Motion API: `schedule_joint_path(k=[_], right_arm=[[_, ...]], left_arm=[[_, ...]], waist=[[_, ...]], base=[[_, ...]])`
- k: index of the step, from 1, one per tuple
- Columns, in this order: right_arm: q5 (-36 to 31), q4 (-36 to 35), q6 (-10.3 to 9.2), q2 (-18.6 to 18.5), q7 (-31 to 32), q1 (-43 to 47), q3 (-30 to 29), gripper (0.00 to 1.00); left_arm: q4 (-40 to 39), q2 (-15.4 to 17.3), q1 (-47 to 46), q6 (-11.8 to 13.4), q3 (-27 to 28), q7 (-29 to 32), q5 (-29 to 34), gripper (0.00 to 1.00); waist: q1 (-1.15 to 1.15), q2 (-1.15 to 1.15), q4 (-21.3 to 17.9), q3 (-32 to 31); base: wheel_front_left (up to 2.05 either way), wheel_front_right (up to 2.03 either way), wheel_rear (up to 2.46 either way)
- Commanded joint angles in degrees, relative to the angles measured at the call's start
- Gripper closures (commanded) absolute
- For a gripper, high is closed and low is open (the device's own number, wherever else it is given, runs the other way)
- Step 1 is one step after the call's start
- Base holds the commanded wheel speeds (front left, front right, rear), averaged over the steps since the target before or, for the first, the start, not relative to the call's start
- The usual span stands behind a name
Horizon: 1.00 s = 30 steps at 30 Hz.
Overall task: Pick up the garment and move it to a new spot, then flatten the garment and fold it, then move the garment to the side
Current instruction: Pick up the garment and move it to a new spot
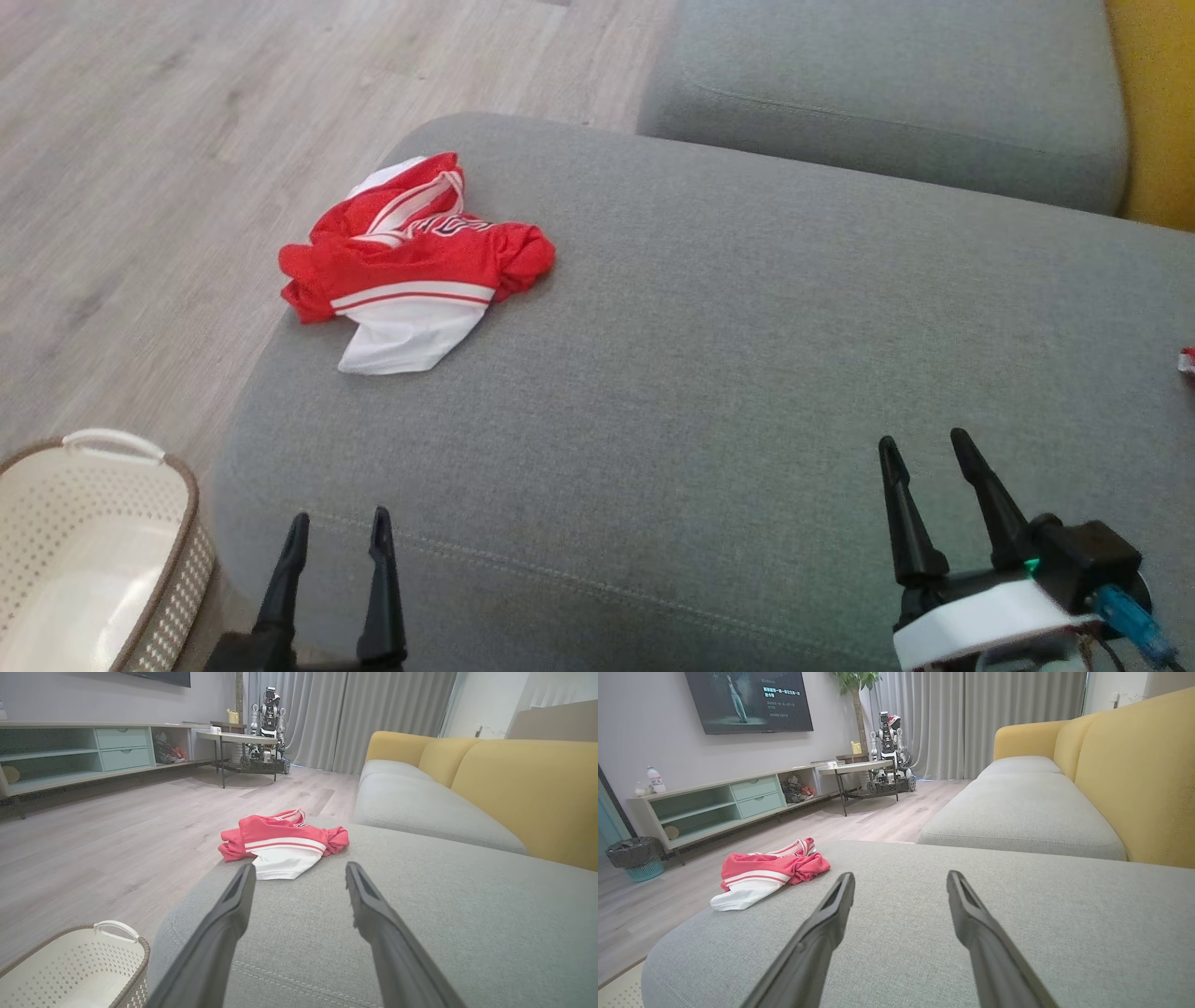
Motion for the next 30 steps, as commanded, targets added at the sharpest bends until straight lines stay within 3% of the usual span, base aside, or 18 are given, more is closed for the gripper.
schedule_joint_path(k=[1,8,15,19,25,30], right_arm=[[0.42,-2.03,-0.02,-0.45,-0.53,-0.52,1.14,0.0],[-1.43,-2.57,-0.02,-0.45,-0.53,-1.37,0.86,0.0],[-4.6,-3.41,-0.02,-0.76,-0.53,-4.22,0.13,0.0],[-5.4,-4.19,-0.02,-2.95,-0.53,-5.81,1.3,0.0],[-5.64,-7.2,-0.02,-7.87,-0.53,-8.37,2.18,0.0],[-5.38,-9.42,-0.02,-10.56,-0.53,-10.17,1.59,0.0]], left_arm=[[-2.08,-0.42,-1.27,-0.13,2.3,-0.29,0.28,0.0],[-3.36,-0.42,-4.9,-0.93,4.03,-0.29,-0.62,0.0],[-2.39,-0.31,-21.11,-4.57,6.15,-0.29,-0.04,0.0],[9.36,1.27,-34.59,-6.85,7.52,1.68,-1.25,0.0],[27.01,4.15,-56.68,-11.73,7.67,14.35,-4.6,0.0],[38.8,4.52,-68.33,-12.51,8.39,22.59,-6.9,0.0]], waist=[[0.0,0.0,0.79,0.27],[0.0,0.0,0.91,5.15],[0.0,0.0,0.81,12.97],[0.0,0.0,0.18,17.16],[0.0,0.0,-1.24,24.39],[0.0,0.0,-1.7,29.04]], base=[[0.0,0.0,0.0],[0.0,0.0,0.0],[0.0,0.0,0.0],[0.0,0.0,0.0],[0.0,0.0,0.0],[0.0,0.0,0.0]])
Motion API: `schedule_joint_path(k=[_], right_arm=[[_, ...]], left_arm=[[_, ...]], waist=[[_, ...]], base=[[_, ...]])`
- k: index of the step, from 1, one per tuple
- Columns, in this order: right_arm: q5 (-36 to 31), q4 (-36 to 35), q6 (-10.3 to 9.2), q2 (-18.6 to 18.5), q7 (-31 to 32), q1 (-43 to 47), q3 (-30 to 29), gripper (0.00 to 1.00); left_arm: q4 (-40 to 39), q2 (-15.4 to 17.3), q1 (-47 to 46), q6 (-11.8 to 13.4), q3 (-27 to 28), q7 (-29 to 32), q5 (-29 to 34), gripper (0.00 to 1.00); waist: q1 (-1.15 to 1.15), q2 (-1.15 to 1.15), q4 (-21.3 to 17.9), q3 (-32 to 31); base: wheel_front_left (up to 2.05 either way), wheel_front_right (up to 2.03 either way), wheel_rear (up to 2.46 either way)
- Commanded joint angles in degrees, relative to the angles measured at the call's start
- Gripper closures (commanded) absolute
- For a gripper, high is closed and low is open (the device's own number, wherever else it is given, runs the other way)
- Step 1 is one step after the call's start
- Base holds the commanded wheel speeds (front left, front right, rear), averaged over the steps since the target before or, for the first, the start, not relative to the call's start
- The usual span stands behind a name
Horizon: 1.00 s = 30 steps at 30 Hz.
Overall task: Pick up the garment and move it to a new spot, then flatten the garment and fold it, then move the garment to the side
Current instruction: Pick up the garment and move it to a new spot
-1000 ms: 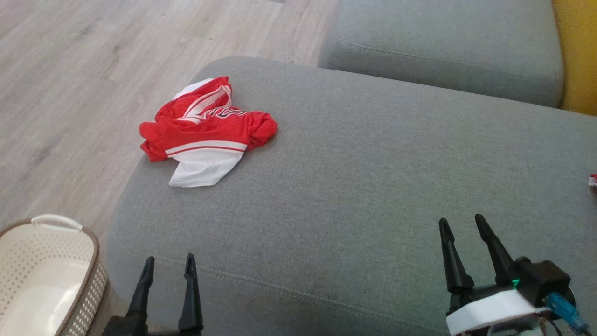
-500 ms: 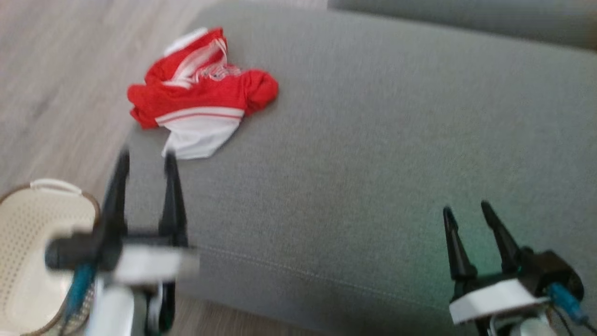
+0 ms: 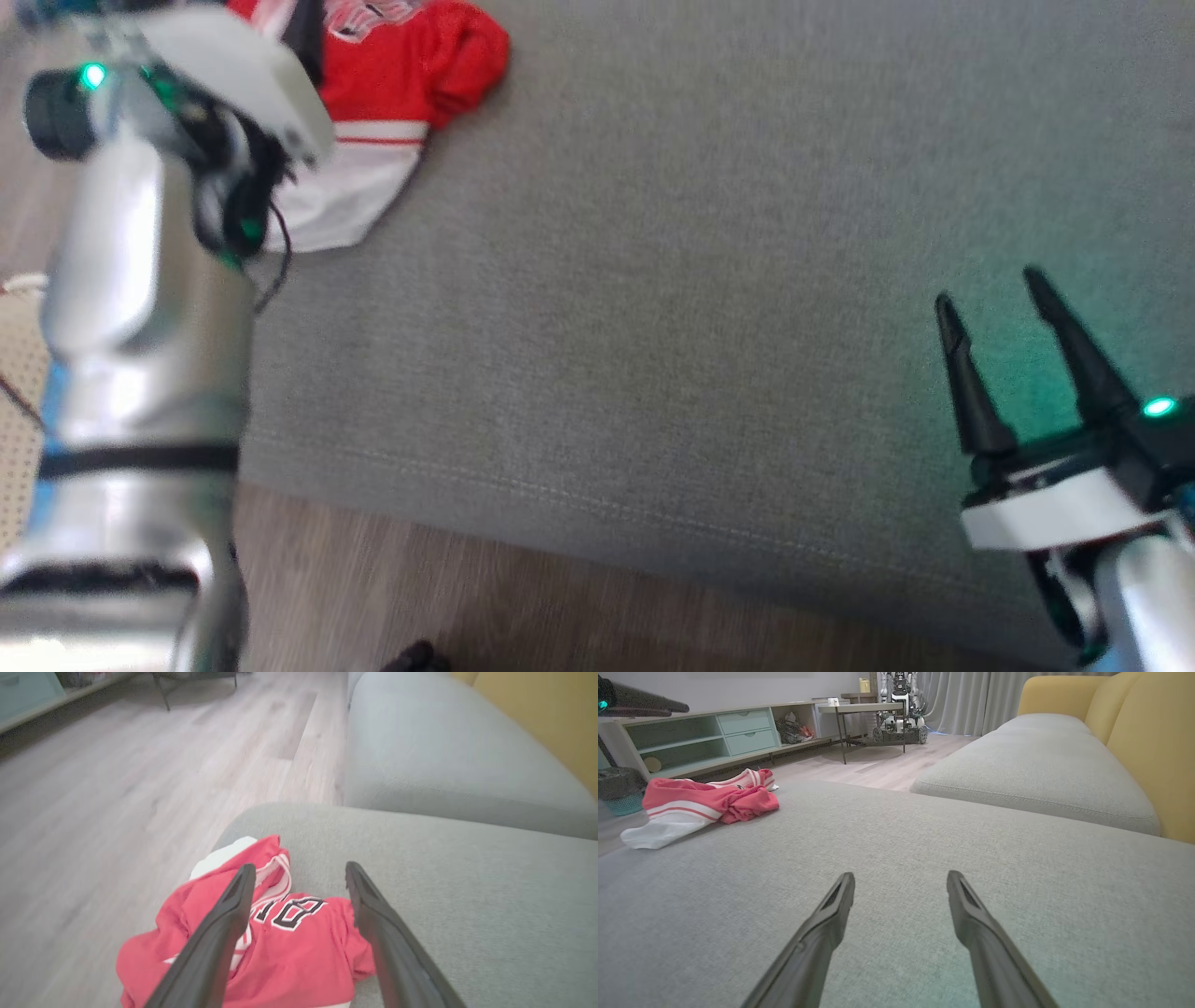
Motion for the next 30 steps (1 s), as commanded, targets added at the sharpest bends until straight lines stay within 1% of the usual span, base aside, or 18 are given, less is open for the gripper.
schedule_joint_path(k=[1,5,10,14,19,20,21,22,26,30], right_arm=[[0.05,-2.17,-0.02,-0.84,-0.53,-0.73,1.13,0.0],[0.06,-3.66,-0.02,-2.91,-0.54,-2.13,1.45,0.0],[0.39,-4.92,-0.02,-4.85,-0.54,-3.81,1.16,0.0],[0.48,-5.42,-0.02,-5.42,-0.54,-4.91,1.09,0.0],[0.59,-5.41,-0.02,-5.03,-0.54,-5.57,1.3,0.0],[0.62,-5.39,-0.02,-4.9,-0.54,-5.63,1.38,0.0],[0.68,-5.38,-0.02,-4.82,-0.54,-5.71,1.51,0.0],[0.74,-5.33,-0.02,-4.77,-0.54,-5.82,1.65,0.0],[0.77,-5.2,-0.02,-3.92,-0.54,-6.62,1.57,0.0],[0.79,-4.78,-0.02,-2.04,-0.54,-6.76,1.45,0.0]], left_arm=[[-0.7,2.64,-1.07,0.29,2.14,0.5,-0.4,0.0],[9.4,3.08,-8.54,0.98,3.22,4.09,-1.84,0.0],[19.15,4.45,-13.64,2.42,2.76,7.07,-1.31,0.0],[24.31,5.08,-15.46,1.76,2.26,8.61,-1.43,0.0],[29.84,6.19,-15.74,1.29,1.88,11.0,-1.71,0.0],[30.55,6.43,-15.73,1.28,2.0,10.96,-1.91,0.07],[30.97,6.69,-15.76,1.36,2.16,10.41,-2.1,0.58],[31.28,6.92,-15.78,1.34,2.27,9.69,-2.27,1.0],[29.91,8.15,-16.2,0.84,2.21,1.61,-2.11,1.0],[27.75,8.68,-16.24,-0.95,1.78,-8.25,-1.91,1.0]], waist=[[-0.02,0.0,-0.91,3.75],[-0.02,0.0,-1.89,7.59],[-0.02,0.0,-3.19,10.73],[-0.02,0.0,-4.17,12.07],[-0.02,0.0,-5.65,12.49],[-0.02,0.0,-5.95,12.49],[-0.02,0.0,-6.25,12.49],[-0.02,0.0,-6.52,12.48],[-0.02,0.0,-7.36,11.6],[-0.02,0.0,-8.13,8.19]], base=[[0.0,0.0,0.0],[0.0,0.0,0.0],[0.0,0.0,0.0],[0.0,0.0,0.0],[0.0,0.0,0.0],[0.0,0.0,0.0],[0.0,0.0,0.0],[0.0,0.0,0.0],[0.0,0.0,0.0],[0.0,0.0,0.0]])
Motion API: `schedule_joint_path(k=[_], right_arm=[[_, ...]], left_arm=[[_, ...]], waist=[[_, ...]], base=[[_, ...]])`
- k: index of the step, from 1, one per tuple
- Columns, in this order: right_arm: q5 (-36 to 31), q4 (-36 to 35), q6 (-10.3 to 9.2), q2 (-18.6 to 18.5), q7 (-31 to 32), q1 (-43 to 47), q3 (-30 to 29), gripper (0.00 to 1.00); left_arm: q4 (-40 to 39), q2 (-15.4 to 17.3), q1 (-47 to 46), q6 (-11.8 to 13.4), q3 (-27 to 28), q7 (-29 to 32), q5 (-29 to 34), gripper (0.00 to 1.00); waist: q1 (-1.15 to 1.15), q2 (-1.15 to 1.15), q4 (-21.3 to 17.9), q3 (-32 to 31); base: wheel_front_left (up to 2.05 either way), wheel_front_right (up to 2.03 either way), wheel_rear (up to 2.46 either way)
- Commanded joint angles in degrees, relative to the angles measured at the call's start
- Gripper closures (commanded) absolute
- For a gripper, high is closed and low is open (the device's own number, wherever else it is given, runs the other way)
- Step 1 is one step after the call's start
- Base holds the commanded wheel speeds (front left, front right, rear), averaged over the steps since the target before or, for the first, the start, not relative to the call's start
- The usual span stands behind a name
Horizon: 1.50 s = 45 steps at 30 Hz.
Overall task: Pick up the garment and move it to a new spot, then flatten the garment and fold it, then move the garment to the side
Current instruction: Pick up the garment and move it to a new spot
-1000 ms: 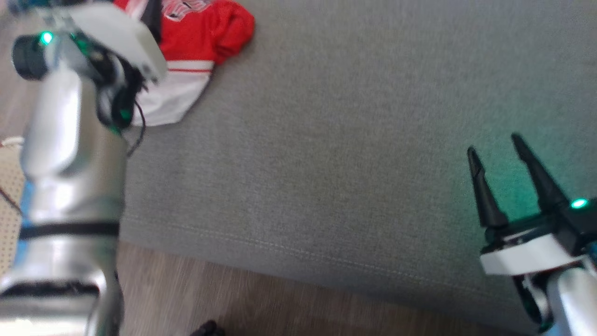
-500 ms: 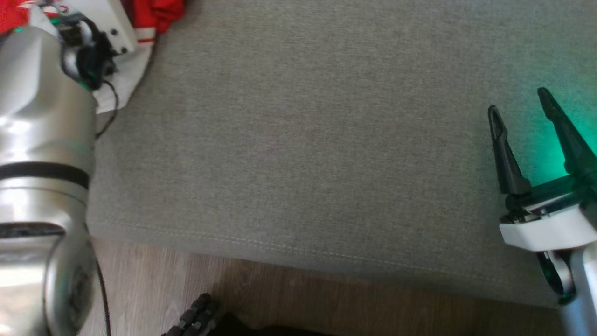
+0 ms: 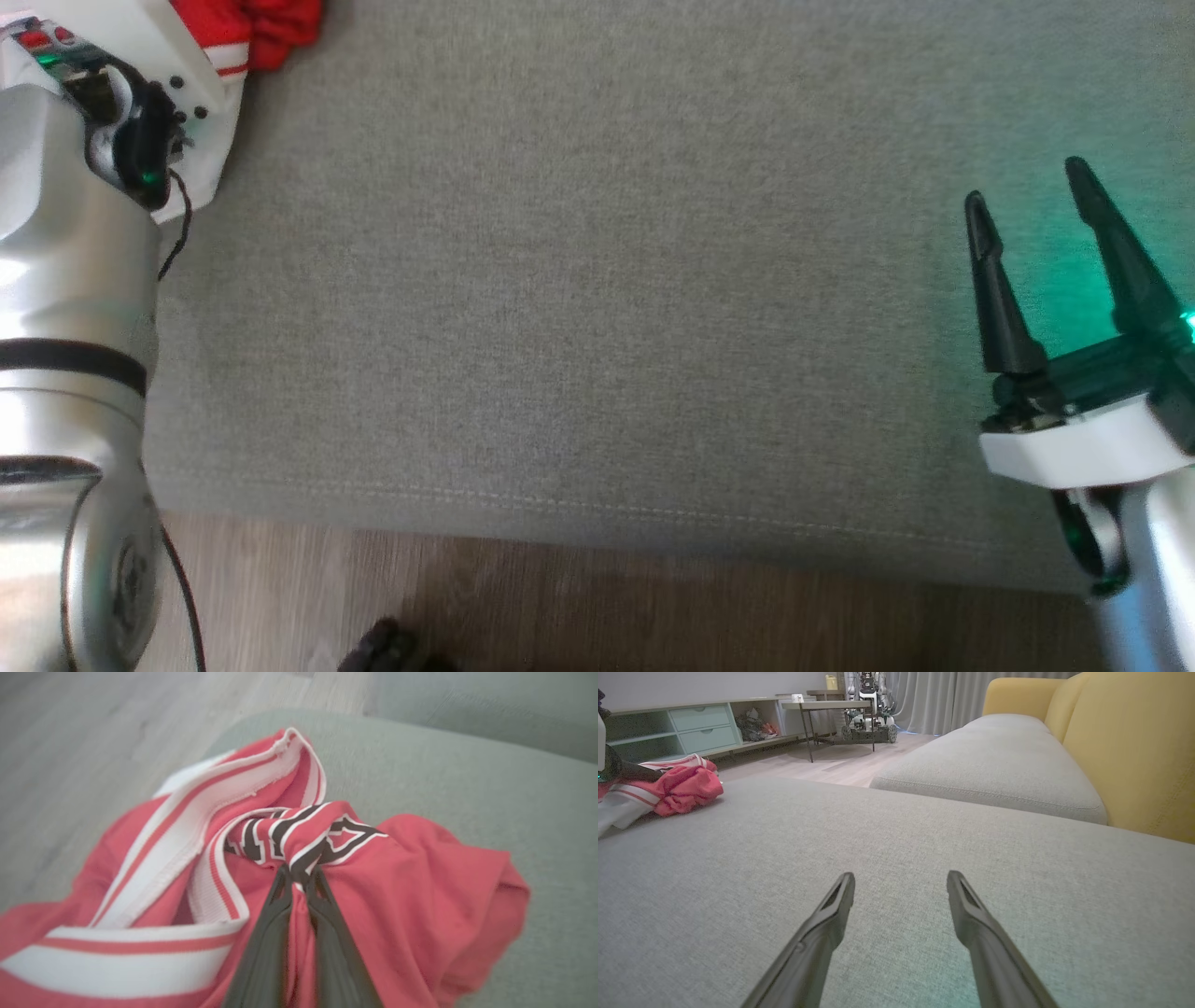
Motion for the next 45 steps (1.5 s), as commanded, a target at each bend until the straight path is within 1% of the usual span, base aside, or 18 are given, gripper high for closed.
schedule_joint_path(k=[1,4,7,10,11,13,16,19,21,25,28,32,35,38,39,40,45], right_arm=[[0.54,-1.3,-0.02,1.02,-0.54,0.53,1.21,0.0],[0.68,-0.83,-0.02,2.97,-0.54,0.61,1.59,0.0],[1.13,0.18,-0.02,5.17,-0.54,1.12,2.07,0.0],[1.69,1.05,-0.02,7.22,-0.54,1.77,3.21,0.0],[1.69,1.05,-0.02,7.22,-0.54,1.77,3.21,0.0],[2.93,1.54,-0.02,8.99,-0.54,1.98,3.68,0.0],[4.04,1.83,-0.02,10.59,-0.54,2.07,4.51,0.0],[4.92,1.58,-0.02,11.55,-0.54,2.43,4.93,0.0],[5.33,1.77,-0.02,11.87,-0.54,2.71,5.53,0.0],[5.92,1.88,-0.02,12.17,-0.54,2.61,6.48,0.0],[7.74,1.36,-0.02,12.22,-0.54,2.06,7.01,0.0],[9.6,0.94,-0.02,12.24,-0.54,1.52,7.36,0.0],[10.22,1.02,-0.02,12.24,-0.54,1.16,7.79,0.0],[10.98,1.32,-0.02,12.25,-0.54,0.78,8.26,0.0],[11.19,1.53,-0.02,12.25,-0.54,0.44,8.53,0.0],[11.22,1.69,-0.02,12.25,-0.54,0.32,8.69,0.0],[10.65,3.16,-0.02,12.25,-0.54,0.48,9.3,0.0]], left_arm=[[-2.84,3.95,-0.9,-0.47,-0.62,-4.01,1.16,1.0],[-4.01,4.87,-0.37,-1.42,-2.55,-9.18,2.82,1.0],[-5.41,5.3,0.16,-2.35,-4.3,-12.16,3.88,1.0],[-8.03,5.11,0.92,-3.19,-6.07,-13.61,4.43,1.0],[-8.03,5.11,0.92,-3.19,-6.07,-13.61,4.43,1.0],[-10.93,4.79,2.16,-3.58,-7.02,-14.34,4.29,1.0],[-16.73,4.18,5.18,-3.9,-8.42,-14.42,3.8,1.0],[-23.73,3.53,8.88,-3.86,-10.33,-12.46,4.43,1.0],[-28.84,2.89,11.6,-3.26,-11.72,-10.26,5.08,1.0],[-39.06,0.68,16.59,-1.43,-14.86,-5.96,6.48,1.0],[-43.87,-1.02,20.14,-0.43,-17.54,-3.05,7.47,1.0],[-44.84,-2.68,23.42,0.56,-21.49,-0.07,9.53,1.0],[-42.56,-4.25,25.27,1.1,-24.11,1.53,10.22,1.0],[-39.34,-5.6,26.41,1.71,-26.48,1.58,10.66,1.0],[-37.13,-6.24,26.87,2.28,-27.63,0.82,10.64,0.23],[-36.23,-6.48,26.92,2.59,-28.15,0.24,10.67,0.0],[-35.4,-7.25,26.83,4.56,-29.72,-4.66,9.57,0.0]], waist=[[-0.01,0.0,-0.88,-3.03],[-0.01,0.0,-2.21,-6.36],[-0.01,0.0,-3.93,-9.81],[-0.01,0.0,-6.31,-12.87],[-0.01,0.0,-6.31,-12.87],[-0.01,0.0,-8.77,-14.88],[-0.01,0.0,-12.74,-17.29],[-0.01,0.0,-16.64,-18.61],[-0.01,0.0,-19.45,-18.89],[-0.01,0.0,-24.57,-17.6],[-0.01,0.0,-28.17,-15.97],[-0.01,0.0,-31.64,-13.8],[-0.01,0.0,-33.33,-12.24],[-0.01,0.0,-34.19,-11.05],[-0.01,0.0,-34.32,-10.73],[-0.01,0.0,-34.24,-10.71],[-0.01,0.0,-31.55,-12.83]], base=[[0.0,0.0,0.0],[0.0,0.0,0.0],[0.0,0.0,0.0],[0.0,0.0,0.0],[0.0,0.0,0.0],[0.0,0.0,0.0],[0.0,0.0,0.0],[0.0,0.0,0.0],[0.0,0.0,0.0],[0.0,0.0,0.0],[0.0,0.0,0.0],[0.0,0.0,0.0],[0.0,0.0,0.0],[0.0,0.0,0.0],[0.0,0.0,0.0],[0.0,0.0,0.0],[0.0,0.0,0.0]])
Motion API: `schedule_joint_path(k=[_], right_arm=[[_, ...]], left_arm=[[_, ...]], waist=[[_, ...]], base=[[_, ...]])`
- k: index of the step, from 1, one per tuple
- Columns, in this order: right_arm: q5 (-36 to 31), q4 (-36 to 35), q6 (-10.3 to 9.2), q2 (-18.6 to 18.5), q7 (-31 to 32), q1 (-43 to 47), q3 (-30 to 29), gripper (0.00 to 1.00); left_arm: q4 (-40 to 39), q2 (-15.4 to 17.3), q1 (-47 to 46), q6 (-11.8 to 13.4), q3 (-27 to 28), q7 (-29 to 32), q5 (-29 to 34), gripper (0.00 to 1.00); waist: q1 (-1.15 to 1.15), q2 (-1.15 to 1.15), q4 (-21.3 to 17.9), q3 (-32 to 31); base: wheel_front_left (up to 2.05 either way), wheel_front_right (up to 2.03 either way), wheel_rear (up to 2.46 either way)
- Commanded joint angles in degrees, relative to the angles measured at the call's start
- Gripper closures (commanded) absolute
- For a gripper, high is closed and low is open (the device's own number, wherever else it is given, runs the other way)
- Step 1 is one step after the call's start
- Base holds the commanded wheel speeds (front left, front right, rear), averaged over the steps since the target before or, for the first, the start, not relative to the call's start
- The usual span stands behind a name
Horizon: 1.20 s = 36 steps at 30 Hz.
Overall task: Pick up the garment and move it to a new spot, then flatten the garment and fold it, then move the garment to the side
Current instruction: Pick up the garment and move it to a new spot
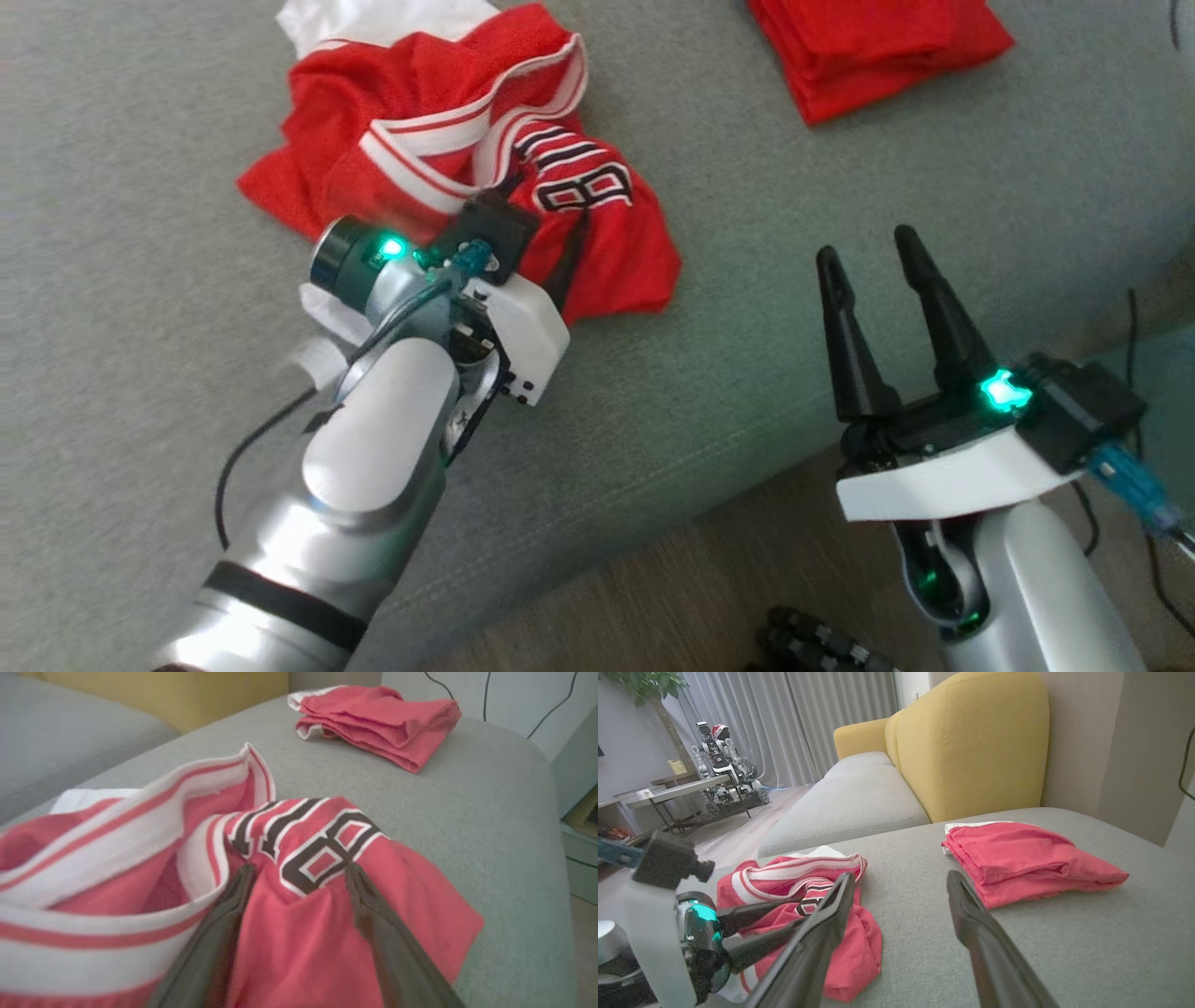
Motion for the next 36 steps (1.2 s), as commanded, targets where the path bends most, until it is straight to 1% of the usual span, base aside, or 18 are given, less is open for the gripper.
schedule_joint_path(k=[1,5,8,9,10,11,15,18,20,25,28,32,36], right_arm=[[-0.64,-0.67,-0.02,0.29,-0.54,-0.66,1.72,0.0],[-2.13,2.37,-0.02,0.29,-0.54,-0.07,3.42,0.0],[-1.38,4.55,-0.02,0.29,-0.54,0.71,2.67,0.0],[-1.04,5.07,-0.02,0.29,-0.54,0.9,2.39,0.0],[-1.04,5.07,-0.02,0.29,-0.54,0.9,2.39,0.0],[-1.14,5.33,-0.02,0.29,-0.54,1.08,1.78,0.0],[-2.49,5.45,-0.02,0.29,-0.54,2.47,-0.14,0.0],[-4.2,5.16,-0.02,0.29,-0.54,4.13,-1.36,0.0],[-6.14,3.97,-0.02,0.29,-0.54,5.17,-2.25,0.0],[-7.03,3.25,-0.02,0.29,-0.54,9.03,-5.25,0.0],[-7.84,3.09,-0.02,0.29,-0.54,11.23,-6.51,0.0],[-8.14,3.05,-0.02,0.29,-0.54,13.99,-6.84,0.0],[-8.09,2.96,-0.02,0.29,-0.54,15.48,-7.0,0.0]], left_arm=[[-2.59,-0.08,-1.44,1.19,1.25,-2.53,-0.7,0.0],[-6.06,-0.18,0.86,3.68,2.33,-8.64,-2.58,0.0],[-9.69,0.58,5.33,5.33,4.68,-12.12,-4.71,0.0],[-11.26,1.14,7.24,6.13,5.7,-12.8,-5.3,0.0],[-11.26,1.14,7.24,6.13,5.7,-12.8,-5.3,0.0],[-12.97,1.73,9.22,6.9,6.6,-13.32,-5.7,0.0],[-21.24,3.26,18.39,10.42,11.56,-14.1,-7.08,0.0],[-28.02,3.98,26.05,11.94,14.57,-14.14,-6.1,0.0],[-31.93,4.43,30.44,12.36,15.87,-14.15,-4.43,0.0],[-40.32,4.31,39.72,12.56,18.38,-14.16,-0.21,0.0],[-42.16,3.8,44.28,13.31,19.2,-14.16,1.82,0.0],[-42.19,3.26,48.84,13.18,19.94,-14.16,3.11,0.0],[-42.04,2.7,51.36,12.69,20.21,-14.16,3.74,0.0]], waist=[[0.0,0.0,2.58,-2.45],[0.0,0.0,6.41,-6.6],[0.0,0.0,9.3,-10.16],[0.0,0.0,10.27,-11.13],[0.0,0.0,10.27,-11.13],[0.0,0.0,11.41,-12.09],[0.0,0.0,15.28,-15.53],[0.0,0.0,17.49,-17.95],[0.0,0.0,18.75,-19.46],[0.0,0.0,20.74,-22.03],[0.0,0.0,21.1,-23.31],[0.0,0.0,21.03,-24.74],[0.0,0.0,20.69,-25.36]], base=[[0.0,0.0,0.0],[0.0,0.0,0.0],[0.0,0.0,0.0],[0.0,0.0,0.0],[0.0,0.0,0.0],[0.0,0.0,0.0],[0.0,0.0,0.0],[0.0,0.0,0.0],[0.0,0.0,0.0],[0.0,0.0,0.0],[0.0,0.0,0.0],[0.0,0.0,0.0],[0.0,0.0,0.0]])
